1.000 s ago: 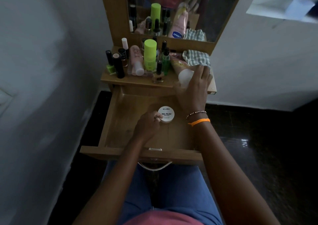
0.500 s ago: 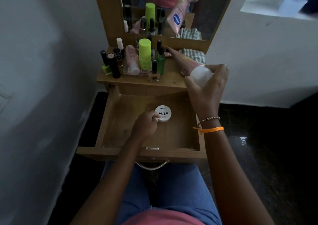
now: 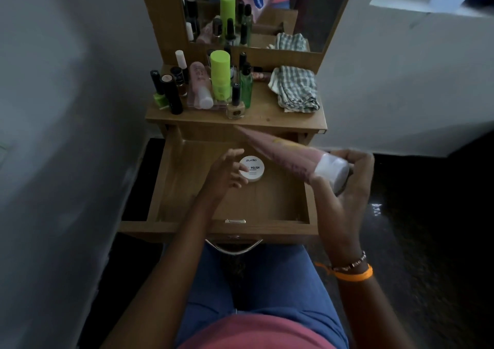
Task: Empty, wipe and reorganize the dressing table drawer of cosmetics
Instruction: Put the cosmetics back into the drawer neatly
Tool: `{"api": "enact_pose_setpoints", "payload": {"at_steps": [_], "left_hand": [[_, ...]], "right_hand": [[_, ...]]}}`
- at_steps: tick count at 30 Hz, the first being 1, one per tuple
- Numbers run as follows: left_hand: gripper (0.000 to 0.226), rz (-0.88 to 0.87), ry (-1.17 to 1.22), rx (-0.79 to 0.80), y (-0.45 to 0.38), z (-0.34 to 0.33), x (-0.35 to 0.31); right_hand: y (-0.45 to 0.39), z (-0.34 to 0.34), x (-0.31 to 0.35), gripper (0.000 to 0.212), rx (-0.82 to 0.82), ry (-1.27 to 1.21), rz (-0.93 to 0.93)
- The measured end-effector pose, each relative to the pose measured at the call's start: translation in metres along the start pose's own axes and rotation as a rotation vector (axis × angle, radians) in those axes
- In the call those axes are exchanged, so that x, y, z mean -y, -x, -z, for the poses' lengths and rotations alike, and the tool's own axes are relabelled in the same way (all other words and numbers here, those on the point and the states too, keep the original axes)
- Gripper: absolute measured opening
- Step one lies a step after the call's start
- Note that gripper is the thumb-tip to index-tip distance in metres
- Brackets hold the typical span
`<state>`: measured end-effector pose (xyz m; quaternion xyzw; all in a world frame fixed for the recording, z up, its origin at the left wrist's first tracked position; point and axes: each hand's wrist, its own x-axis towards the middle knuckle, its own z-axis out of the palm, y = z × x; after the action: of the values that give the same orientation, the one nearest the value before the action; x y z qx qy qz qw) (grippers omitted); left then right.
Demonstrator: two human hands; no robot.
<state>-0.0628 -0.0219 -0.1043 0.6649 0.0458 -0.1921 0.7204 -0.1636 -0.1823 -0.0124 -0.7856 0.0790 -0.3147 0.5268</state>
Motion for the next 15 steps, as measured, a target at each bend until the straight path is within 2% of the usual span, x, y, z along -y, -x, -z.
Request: {"api": "enact_pose_setpoints", "payload": {"at_steps": [1,6,9,12,15], "left_hand": [[0.07,0.038,0.038,0.006,0.001,0.001,-0.003],[0.076,0.17,0.277,-0.085,0.011,0.014,-0.01],[0.057,0.212,0.224,-0.143,0.017,0.027,-0.011],[0.029,0.227,0.126,-0.114,0.021,0.037,-0.012],[0.026,0.231,-0.056,-0.081,0.024,0.048,-0.01]], "right_hand": [[0.003,0.001,-0.005,0.028,0.039,-0.045,-0.041],[0.003,-0.006,-0.033,0.026,0.336,-0.228,-0.345],[-0.003,-0.016,-0.052,0.02,0.456,-0.324,-0.539],[-0.008,-0.026,-0.066,0.022,0.542,-0.199,-0.57],[-0.014,-0.032,-0.074,0.02,0.639,0.012,-0.583]]}}
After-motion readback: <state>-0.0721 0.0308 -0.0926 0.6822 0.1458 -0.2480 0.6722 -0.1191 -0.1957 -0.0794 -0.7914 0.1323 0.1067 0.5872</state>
